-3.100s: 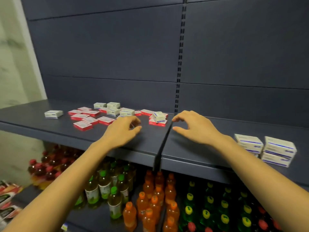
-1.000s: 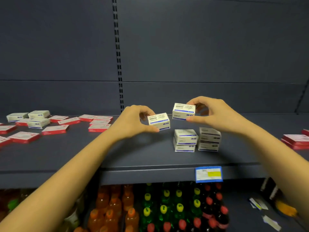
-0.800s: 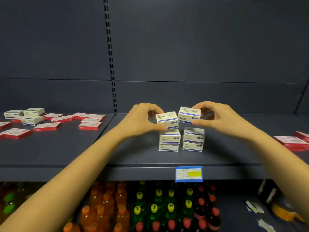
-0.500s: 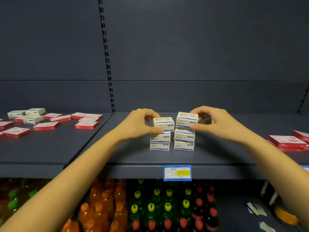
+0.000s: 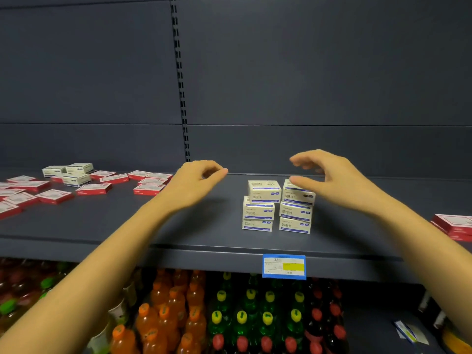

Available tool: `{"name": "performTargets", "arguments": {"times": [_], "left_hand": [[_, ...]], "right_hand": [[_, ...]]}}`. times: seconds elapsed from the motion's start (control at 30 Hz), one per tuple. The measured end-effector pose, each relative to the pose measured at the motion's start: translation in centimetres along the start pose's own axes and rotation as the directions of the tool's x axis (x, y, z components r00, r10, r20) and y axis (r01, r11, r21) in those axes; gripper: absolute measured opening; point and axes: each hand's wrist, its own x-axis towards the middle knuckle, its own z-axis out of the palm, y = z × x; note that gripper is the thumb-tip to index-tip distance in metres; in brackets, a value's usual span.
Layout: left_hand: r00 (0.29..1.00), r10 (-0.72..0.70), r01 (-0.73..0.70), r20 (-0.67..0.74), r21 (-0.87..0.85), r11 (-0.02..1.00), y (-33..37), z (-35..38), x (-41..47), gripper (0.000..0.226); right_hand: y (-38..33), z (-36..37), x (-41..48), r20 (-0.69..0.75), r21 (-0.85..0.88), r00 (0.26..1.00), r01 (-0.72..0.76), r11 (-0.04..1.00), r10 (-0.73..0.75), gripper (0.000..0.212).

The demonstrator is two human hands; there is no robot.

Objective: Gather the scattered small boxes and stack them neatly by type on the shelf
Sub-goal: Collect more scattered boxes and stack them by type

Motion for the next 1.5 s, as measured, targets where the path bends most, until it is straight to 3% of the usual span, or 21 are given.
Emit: {"name": "performTargets", "arguments": {"times": [0.17,0.37,0.6,0.73,0.97,1.17,1.5], "left_hand": [[0.998,-0.022,0.034,-0.065,0.197,0.98,-3.1,-3.5,-2.0,0.029],[0.983,-0.126,0.162,-0.137,0.293,0.942,-7.5,-8.1,-4.7,0.032],[0.969,-0.215,0.246,-0.125,0.342,0.907,-14.0,-13.0,-6.2,0.03],[0.968,-0.231,0.251,-0.099,0.365,0.896,-17.6,-15.5,-6.1,0.028],[0.984,-0.178,0.167,-0.006,0.369,0.914,-23.2,-18.0,-4.4,0.027],[0.992,-0.109,0.079,0.071,0.336,0.938,-25.8,-17.8,-2.8,0.026],[0.975,0.029,-0.09,0.22,0.271,0.958,-26.5,-14.4,3.1,0.022]], "right_hand": [[-3.7,2.0,2.7,0.025,-0.022,0.992,0.125,0.992,-0.124,0.034],[-8.2,7.0,6.1,0.099,-0.005,0.971,0.218,0.976,-0.217,0.03],[-12.3,13.6,10.4,0.18,-0.031,0.966,0.195,0.98,-0.186,0.031],[-13.8,17.8,13.0,0.245,-0.092,0.965,0.121,0.988,-0.095,0.035],[-14.1,24.2,15.6,0.314,-0.201,0.939,-0.078,0.977,0.139,0.061],[-14.2,27.0,16.4,0.3,-0.232,0.924,-0.169,0.958,0.236,0.048],[-15.0,24.4,14.3,0.154,-0.33,0.973,-0.114,0.937,0.172,0.043]]}}
